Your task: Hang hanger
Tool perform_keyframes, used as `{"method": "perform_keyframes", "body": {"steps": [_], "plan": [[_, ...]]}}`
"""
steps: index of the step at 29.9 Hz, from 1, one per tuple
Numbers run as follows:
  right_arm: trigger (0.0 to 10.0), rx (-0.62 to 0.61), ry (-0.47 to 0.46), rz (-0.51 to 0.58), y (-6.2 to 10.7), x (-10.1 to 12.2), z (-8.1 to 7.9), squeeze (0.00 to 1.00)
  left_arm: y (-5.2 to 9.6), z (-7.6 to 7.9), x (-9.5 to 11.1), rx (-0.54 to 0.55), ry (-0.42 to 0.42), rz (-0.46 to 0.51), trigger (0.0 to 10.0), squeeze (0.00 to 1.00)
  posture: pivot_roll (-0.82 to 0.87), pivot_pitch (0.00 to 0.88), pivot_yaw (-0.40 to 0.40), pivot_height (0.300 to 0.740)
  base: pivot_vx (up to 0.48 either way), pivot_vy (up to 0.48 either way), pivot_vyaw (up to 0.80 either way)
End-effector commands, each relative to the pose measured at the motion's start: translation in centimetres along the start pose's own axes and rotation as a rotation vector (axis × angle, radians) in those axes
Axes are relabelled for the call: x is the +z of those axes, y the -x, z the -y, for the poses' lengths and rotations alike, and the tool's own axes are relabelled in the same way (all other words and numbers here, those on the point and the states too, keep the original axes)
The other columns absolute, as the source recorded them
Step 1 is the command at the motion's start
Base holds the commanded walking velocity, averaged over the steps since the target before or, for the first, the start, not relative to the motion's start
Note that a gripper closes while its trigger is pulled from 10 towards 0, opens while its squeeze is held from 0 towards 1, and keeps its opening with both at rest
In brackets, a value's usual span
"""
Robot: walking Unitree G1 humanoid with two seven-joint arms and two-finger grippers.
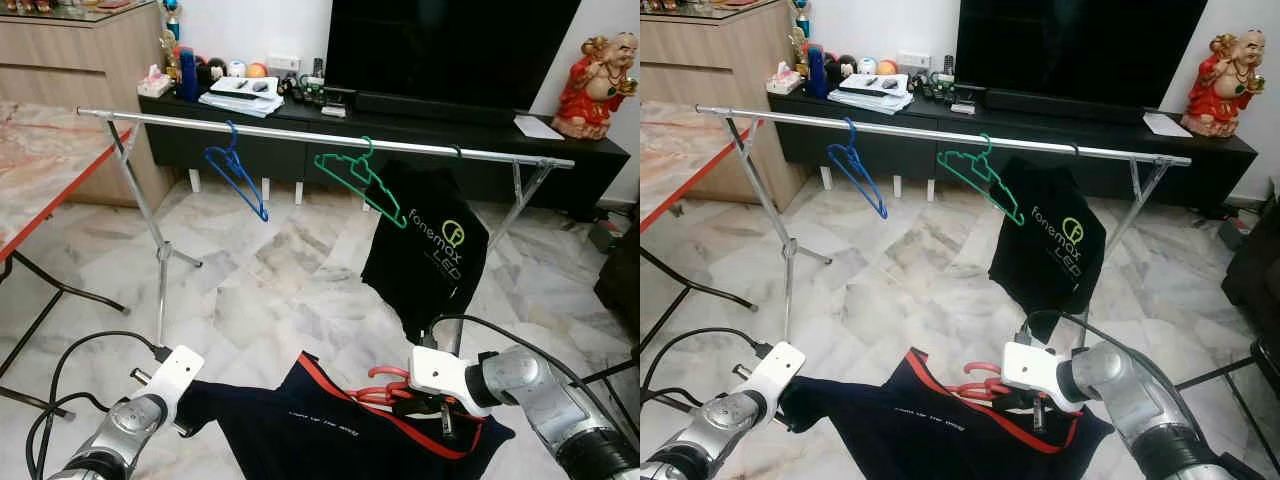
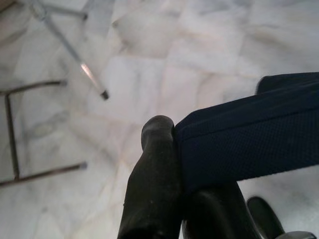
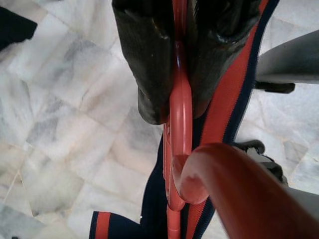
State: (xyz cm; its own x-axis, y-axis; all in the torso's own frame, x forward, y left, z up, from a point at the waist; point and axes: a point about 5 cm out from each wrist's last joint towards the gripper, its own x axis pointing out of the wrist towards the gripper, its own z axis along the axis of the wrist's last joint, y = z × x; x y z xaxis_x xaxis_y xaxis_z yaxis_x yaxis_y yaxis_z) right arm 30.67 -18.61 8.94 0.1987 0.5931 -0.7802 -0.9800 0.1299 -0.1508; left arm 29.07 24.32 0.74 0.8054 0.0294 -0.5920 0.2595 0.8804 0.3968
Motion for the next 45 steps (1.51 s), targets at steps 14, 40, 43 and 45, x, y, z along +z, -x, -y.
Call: {"method": "perform_keyframes", "body": {"steps": [14, 40, 43, 45], "plan": [[10.0, -0.037, -0.078, -0.07, 6.8, -2.9, -0.6, 0.0, 2.2, -3.0, -6.3, 0.236, 0.218, -0.311, 0.0, 0.0, -0.05, 0.0, -0.044, 0.74, 0.0, 0.0, 0.0], [10.0, -0.823, -0.474, 0.678, 0.2, 4.2, 4.3, 0.0, 0.4, 2.1, 3.3, -0.278, 0.084, 0.262, 0.0, 0.0, -0.03, 0.0, -0.041, 0.74, 0.0, 0.0, 0.0], [10.0, -0.926, -0.661, 0.712, -1.8, 4.2, 4.1, 0.0, 0.7, 3.4, 5.0, -0.402, 0.08, 0.362, 0.0, 0.0, -0.03, 0.0, -0.044, 0.74, 0.0, 0.0, 0.0], [10.0, -1.028, -0.697, 0.678, -2.8, 4.4, 4.1, 0.0, 1.1, 4.4, 5.4, -0.499, 0.045, 0.39, 0.0, 0.0, -0.02, 0.0, -0.042, 0.74, 0.0, 0.0, 0.0]]}}
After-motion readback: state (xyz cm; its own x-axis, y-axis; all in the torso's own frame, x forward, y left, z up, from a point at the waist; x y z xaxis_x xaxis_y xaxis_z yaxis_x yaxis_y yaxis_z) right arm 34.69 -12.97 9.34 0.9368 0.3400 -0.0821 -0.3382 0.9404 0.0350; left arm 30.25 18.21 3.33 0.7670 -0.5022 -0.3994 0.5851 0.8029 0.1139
